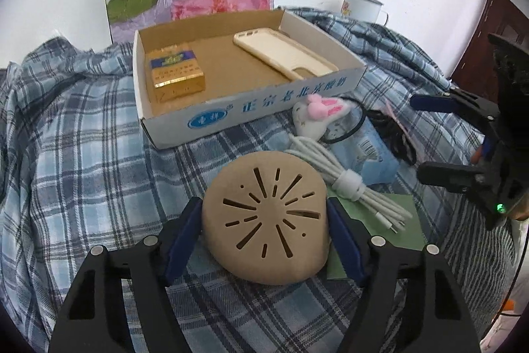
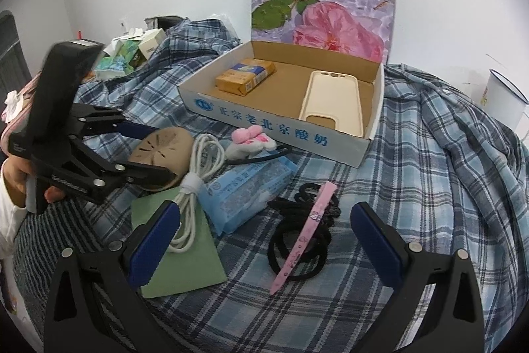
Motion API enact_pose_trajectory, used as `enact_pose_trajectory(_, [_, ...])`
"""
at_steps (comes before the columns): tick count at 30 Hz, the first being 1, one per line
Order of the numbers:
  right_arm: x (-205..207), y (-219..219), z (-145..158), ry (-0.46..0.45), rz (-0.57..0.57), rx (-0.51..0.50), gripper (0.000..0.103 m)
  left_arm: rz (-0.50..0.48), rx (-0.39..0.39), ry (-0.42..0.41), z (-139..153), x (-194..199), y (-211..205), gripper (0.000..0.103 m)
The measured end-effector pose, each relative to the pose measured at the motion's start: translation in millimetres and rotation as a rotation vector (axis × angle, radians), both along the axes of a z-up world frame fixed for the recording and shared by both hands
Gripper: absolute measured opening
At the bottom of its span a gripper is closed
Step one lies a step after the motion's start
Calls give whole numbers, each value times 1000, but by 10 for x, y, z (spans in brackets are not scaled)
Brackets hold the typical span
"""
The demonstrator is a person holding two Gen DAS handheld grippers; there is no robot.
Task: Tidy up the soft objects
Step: 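Grasp the tan air freshener with the left tool while the right tool grasps the hair tie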
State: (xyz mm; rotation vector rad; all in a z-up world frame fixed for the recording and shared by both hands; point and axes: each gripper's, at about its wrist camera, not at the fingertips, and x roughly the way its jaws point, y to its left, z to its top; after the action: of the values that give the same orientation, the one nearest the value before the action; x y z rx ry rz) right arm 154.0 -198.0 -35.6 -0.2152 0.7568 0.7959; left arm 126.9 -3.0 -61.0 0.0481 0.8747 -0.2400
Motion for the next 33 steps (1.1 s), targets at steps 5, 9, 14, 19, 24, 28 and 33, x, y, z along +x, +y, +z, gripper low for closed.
enact_pose_trajectory(5, [30,-17,-31,-7,-36,-27,100,-4,1,-30,43,-53,-6,76])
enact_pose_trajectory(9, [112,-113,-62,18,-77,-25,79,-4,2,-37,45,-69,-6,76])
enact_pose_trajectory(14, [197,-61,-175,57,-94,-76,72,-7,5,-42,46,-75,-3,76])
enact_pose_trajectory(19, [211,23,-251,58,-86,-134,46,-8,6,-48,52,-90,-14,76])
enact_pose_trajectory(24, [223,-10,-244,55,-99,-129,30,-7,9,-54,62,-101,-17,76])
enact_pose_trajectory(28, [169,2,-189,24,-79,-114,25,-7,13,-61,75,-114,-25,76])
enact_pose_trajectory(33, [119,-29,-98,-15,-79,-79,25,-5,14,-73,103,-134,-13,76])
